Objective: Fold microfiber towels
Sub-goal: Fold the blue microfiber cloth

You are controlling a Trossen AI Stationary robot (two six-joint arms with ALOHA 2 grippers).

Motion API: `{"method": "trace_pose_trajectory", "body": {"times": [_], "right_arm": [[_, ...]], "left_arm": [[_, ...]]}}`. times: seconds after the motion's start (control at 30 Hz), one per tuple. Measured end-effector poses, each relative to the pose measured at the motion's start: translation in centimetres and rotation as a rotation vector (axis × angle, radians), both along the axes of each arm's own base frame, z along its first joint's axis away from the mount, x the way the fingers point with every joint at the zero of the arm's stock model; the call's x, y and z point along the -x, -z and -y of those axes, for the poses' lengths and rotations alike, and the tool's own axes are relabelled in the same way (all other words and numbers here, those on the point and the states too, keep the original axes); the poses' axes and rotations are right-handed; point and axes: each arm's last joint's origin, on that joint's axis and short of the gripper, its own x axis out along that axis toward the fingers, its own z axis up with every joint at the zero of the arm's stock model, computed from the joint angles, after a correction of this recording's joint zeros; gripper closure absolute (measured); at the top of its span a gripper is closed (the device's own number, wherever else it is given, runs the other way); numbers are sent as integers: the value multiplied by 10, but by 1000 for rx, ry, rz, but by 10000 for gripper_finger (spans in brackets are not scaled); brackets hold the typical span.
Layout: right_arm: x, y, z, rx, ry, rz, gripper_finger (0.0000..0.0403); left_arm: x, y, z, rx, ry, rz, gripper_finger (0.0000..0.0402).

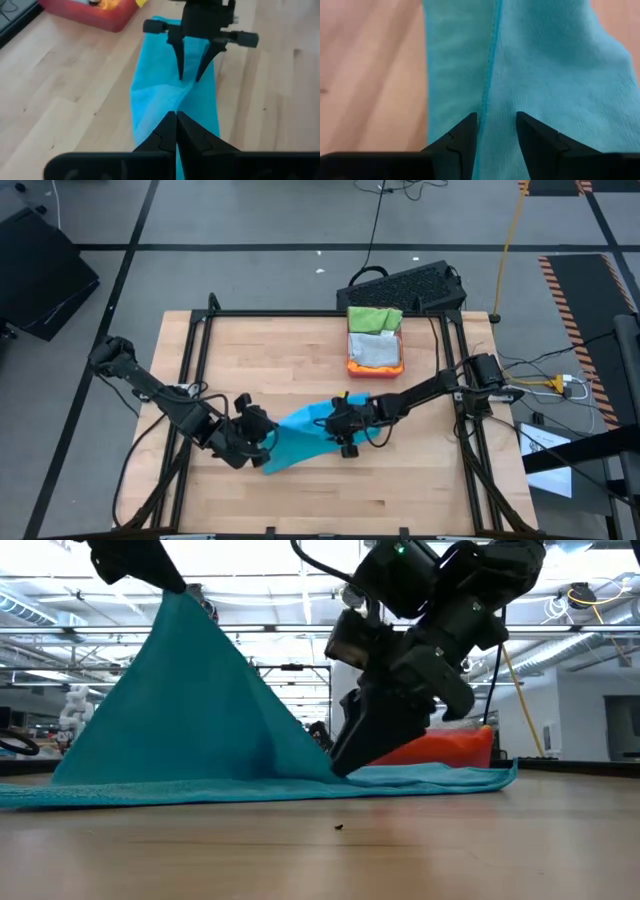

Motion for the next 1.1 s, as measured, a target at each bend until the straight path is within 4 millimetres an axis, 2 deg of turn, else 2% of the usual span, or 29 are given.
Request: {"method": "trace_pose_trajectory", "body": {"times": [0.37,0.53,0.9,0.97,1.1], "right_arm": [[3,3,2,13,40,-48,275],[6,2,2,16,44,-78,283],[16,-20,7,14,50,-97,396],[18,-24,10,-9,42,-104,396],[24,-34,17,-64,19,-137,363]], "left_arm": [[-1,2,-6,5,-43,-18,397],[0,3,-11,11,-121,-18,396],[4,5,-14,-31,-161,-34,399],[5,6,-15,-32,-169,-42,395],[6,6,-15,-35,-172,-50,398]]}}
